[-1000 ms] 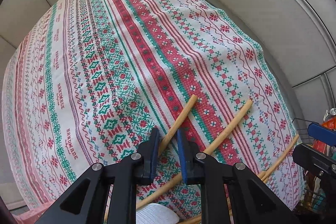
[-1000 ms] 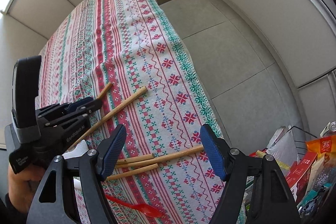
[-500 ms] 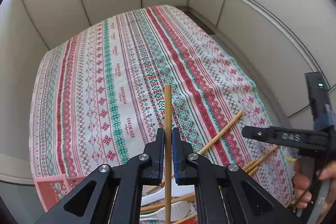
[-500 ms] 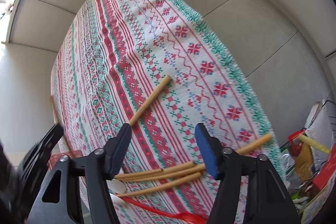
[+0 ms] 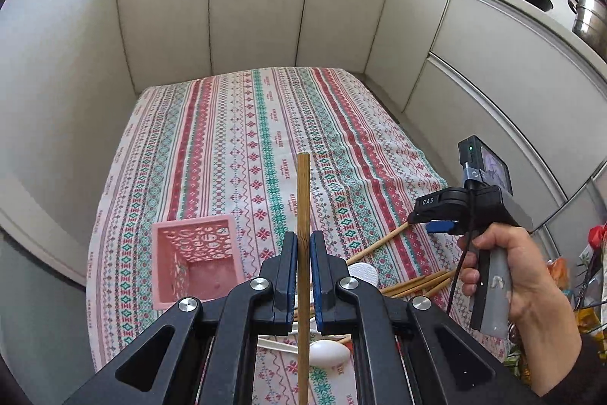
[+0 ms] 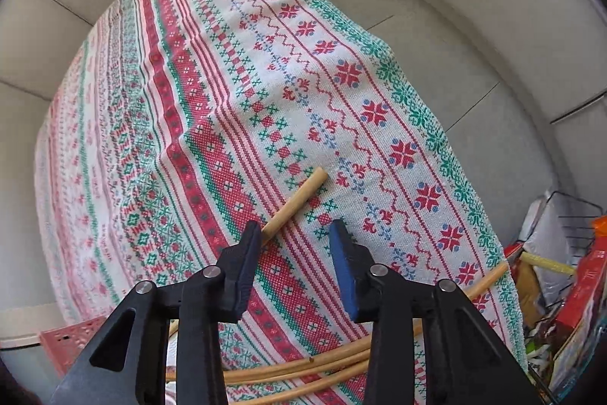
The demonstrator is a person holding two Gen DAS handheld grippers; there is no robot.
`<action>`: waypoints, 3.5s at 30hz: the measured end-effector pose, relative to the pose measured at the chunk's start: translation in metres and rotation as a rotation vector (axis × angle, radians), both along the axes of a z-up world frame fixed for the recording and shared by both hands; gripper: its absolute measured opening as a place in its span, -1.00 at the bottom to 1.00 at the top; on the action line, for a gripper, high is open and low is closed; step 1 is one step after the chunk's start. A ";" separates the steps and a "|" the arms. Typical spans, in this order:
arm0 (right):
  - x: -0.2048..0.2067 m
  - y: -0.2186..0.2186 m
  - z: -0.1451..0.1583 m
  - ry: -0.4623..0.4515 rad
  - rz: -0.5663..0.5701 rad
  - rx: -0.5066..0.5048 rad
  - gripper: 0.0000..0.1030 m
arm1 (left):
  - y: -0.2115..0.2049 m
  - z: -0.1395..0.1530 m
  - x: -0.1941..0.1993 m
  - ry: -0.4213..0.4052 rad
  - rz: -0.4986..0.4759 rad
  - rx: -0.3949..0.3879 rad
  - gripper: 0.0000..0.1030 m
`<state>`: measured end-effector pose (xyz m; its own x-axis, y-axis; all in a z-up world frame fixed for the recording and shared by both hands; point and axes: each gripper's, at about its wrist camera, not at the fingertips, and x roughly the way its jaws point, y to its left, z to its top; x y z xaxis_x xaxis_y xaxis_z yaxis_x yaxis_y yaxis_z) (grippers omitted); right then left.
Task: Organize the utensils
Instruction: 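Carry the chopstick upright with the left tool while the right tool grasps another chopstick, then lower both chopsticks into the pink holder and open both tools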
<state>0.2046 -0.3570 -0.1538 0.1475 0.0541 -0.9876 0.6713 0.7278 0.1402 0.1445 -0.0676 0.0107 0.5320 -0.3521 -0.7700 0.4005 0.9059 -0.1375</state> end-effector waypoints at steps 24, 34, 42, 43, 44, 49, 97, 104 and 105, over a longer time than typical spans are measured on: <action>-0.015 0.004 -0.006 -0.240 -0.041 0.299 -1.00 | 0.062 0.006 -0.005 -0.026 0.109 -0.076 -0.86; -0.013 0.002 0.006 -0.161 -0.053 0.035 -0.04 | 0.066 0.011 -0.005 -0.062 0.125 -0.067 -0.86; 0.007 0.025 -0.003 -0.111 -0.055 -0.098 -0.66 | 0.073 0.009 0.000 -0.059 0.147 -0.058 -0.86; 0.007 0.025 -0.003 -0.114 -0.066 -0.100 -0.67 | 0.075 0.009 0.000 -0.060 0.149 -0.058 -0.86; 0.006 0.024 -0.004 -0.128 -0.075 -0.094 -0.70 | 0.076 0.009 0.000 -0.060 0.151 -0.059 -0.86; -0.004 0.012 -0.010 -0.238 -0.152 0.083 -0.82 | 0.085 0.010 0.000 -0.062 0.173 -0.073 -0.86; -0.089 0.110 0.163 -1.008 0.284 -0.044 -0.86 | 0.095 -0.013 0.054 -0.492 0.373 -0.165 -0.86; -0.095 0.125 0.177 -1.061 0.352 -0.069 -0.86 | 0.099 -0.015 0.058 -0.363 0.339 -0.167 -0.66; -0.096 0.129 0.182 -1.080 0.370 -0.074 -0.86 | 0.098 -0.014 0.057 -0.349 0.328 -0.162 -0.59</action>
<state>0.1082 -0.2282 0.0280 0.9082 0.2180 -0.3574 -0.0310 0.8863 0.4620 0.2014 0.0303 -0.0028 0.8506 -0.2236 -0.4760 0.1459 0.9699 -0.1948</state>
